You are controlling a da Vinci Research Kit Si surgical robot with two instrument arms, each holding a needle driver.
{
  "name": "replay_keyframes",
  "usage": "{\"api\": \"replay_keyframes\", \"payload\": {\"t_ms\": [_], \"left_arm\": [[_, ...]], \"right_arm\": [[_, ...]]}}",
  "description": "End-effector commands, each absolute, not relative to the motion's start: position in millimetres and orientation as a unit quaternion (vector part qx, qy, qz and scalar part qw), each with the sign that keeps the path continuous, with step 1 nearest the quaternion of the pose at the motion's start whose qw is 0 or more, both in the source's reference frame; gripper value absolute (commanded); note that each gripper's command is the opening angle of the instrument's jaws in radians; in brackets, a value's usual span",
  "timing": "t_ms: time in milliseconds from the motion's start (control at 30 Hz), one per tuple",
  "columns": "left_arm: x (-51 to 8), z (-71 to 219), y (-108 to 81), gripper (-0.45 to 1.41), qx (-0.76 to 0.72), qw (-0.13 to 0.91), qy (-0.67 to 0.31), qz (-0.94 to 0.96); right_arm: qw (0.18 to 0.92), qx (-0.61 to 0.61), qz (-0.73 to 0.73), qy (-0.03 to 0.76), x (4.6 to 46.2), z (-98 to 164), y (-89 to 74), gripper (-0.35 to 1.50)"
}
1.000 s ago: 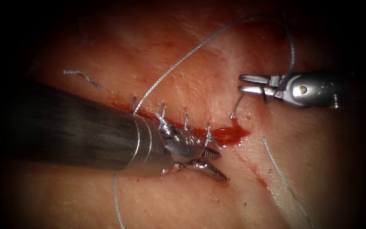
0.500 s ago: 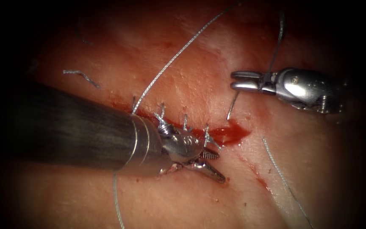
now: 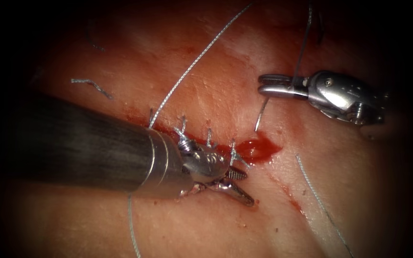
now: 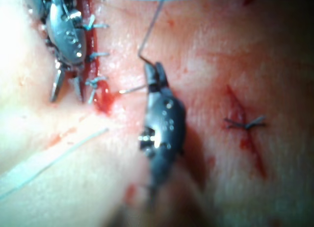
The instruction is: Wound Closure
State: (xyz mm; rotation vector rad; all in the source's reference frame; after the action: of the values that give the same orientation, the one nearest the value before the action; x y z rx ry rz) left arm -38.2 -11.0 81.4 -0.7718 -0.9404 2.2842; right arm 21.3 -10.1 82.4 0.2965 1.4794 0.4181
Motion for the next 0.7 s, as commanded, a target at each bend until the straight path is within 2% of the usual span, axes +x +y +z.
{"api": "replay_keyframes", "payload": {"t_ms": [33,333,700], "left_arm": [[-38.8,81.9,-11.2,0.24,-0.287,0.273,-0.350,0.849],[-38.7,81.7,-11.2,0.22,-0.288,0.273,-0.351,0.849],[-38.6,81.6,-11.1,0.22,-0.288,0.272,-0.352,0.848]], "right_arm": [[0.705,0.136,0.185,0.671,22.1,83.0,-10.0,-0.35],[0.638,0.288,0.252,0.668,23.3,82.9,-10.3,-0.35],[0.576,0.427,0.359,0.598,24.1,82.8,-12.8,-0.35]]}}
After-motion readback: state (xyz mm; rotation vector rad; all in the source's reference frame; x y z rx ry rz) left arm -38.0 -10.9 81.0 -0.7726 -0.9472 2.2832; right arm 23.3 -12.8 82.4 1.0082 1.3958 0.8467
